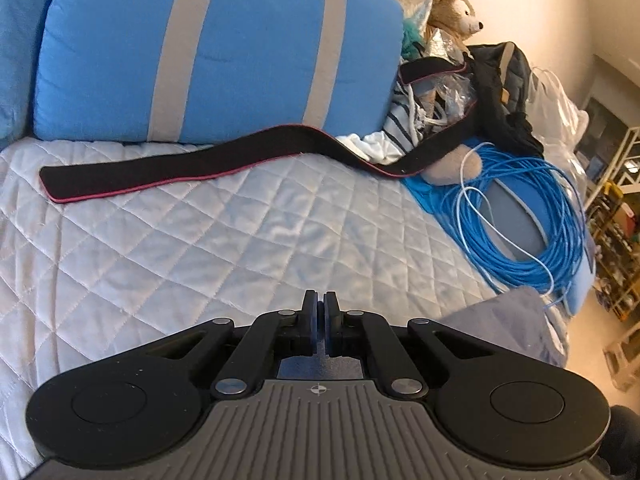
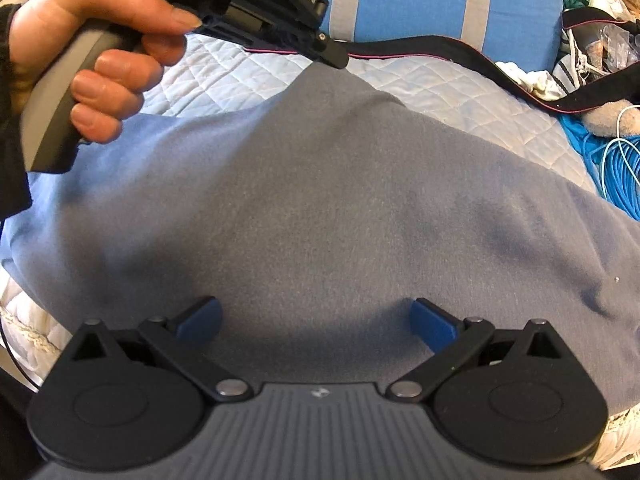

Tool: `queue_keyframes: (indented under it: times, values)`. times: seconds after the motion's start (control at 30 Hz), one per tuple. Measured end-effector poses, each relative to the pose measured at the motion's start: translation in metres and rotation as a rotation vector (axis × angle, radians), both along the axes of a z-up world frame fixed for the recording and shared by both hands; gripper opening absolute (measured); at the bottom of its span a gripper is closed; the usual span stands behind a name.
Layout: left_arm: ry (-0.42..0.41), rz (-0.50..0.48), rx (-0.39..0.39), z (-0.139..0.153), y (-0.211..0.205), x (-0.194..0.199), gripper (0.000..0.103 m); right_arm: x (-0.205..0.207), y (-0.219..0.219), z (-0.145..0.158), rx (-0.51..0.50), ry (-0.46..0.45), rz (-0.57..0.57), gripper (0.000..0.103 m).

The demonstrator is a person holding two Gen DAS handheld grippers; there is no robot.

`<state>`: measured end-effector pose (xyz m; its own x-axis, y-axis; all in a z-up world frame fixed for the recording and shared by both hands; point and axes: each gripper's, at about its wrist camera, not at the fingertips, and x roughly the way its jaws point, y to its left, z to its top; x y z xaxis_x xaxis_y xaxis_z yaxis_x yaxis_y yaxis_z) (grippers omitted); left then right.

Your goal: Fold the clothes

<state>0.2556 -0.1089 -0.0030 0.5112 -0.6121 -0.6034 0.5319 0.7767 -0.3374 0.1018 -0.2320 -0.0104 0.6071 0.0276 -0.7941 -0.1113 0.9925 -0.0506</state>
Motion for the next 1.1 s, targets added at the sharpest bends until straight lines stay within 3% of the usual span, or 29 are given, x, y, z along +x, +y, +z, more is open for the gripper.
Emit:
queue_keyframes:
  times: [0.07, 0.17, 0.33, 0.47, 0.6, 0.63, 0.7, 0.73, 0.77, 1.0, 1.1]
  values:
    - [-0.015, -0.004, 0.018, 0.003, -0.002, -0.003, 0.003, 0.000, 0.000, 0.000, 0.001, 0.000, 0.000, 0.103]
    - [-0.099, -0.065, 0.063, 0.016, -0.009, -0.021, 0.003, 0.000, -0.001, 0.000, 0.004, 0.001, -0.002, 0.103]
    - [-0.223, -0.288, 0.133, 0.033, -0.020, -0.071, 0.003, 0.001, -0.003, 0.001, 0.007, 0.004, -0.002, 0.103]
    - [-0.237, -0.398, 0.182, 0.021, -0.019, -0.093, 0.003, 0.000, -0.004, 0.000, 0.007, -0.002, 0.003, 0.103]
    - [-0.227, -0.440, 0.216, 0.007, -0.016, -0.098, 0.006, -0.001, -0.002, 0.000, 0.002, -0.004, 0.002, 0.103]
    - [-0.248, -0.441, 0.227, 0.005, -0.016, -0.099, 0.009, -0.001, -0.002, 0.001, 0.000, -0.002, 0.000, 0.103]
    - [-0.283, -0.439, 0.239, 0.005, -0.014, -0.099, 0.027, 0.001, -0.001, 0.001, -0.002, 0.001, -0.005, 0.103]
    - [-0.294, -0.438, 0.240, 0.005, -0.013, -0.099, 0.043, 0.001, -0.001, 0.001, -0.003, 0.002, -0.006, 0.103]
    - [-0.298, -0.438, 0.234, 0.006, -0.011, -0.097, 0.049, 0.002, -0.001, 0.001, -0.003, 0.003, -0.007, 0.103]
    - [-0.227, -0.438, 0.223, -0.003, -0.010, -0.071, 0.051, 0.002, -0.002, 0.000, 0.002, 0.003, -0.001, 0.103]
    - [-0.125, -0.471, 0.172, -0.008, -0.007, -0.053, 0.051, 0.003, -0.002, 0.000, 0.004, 0.005, 0.000, 0.103]
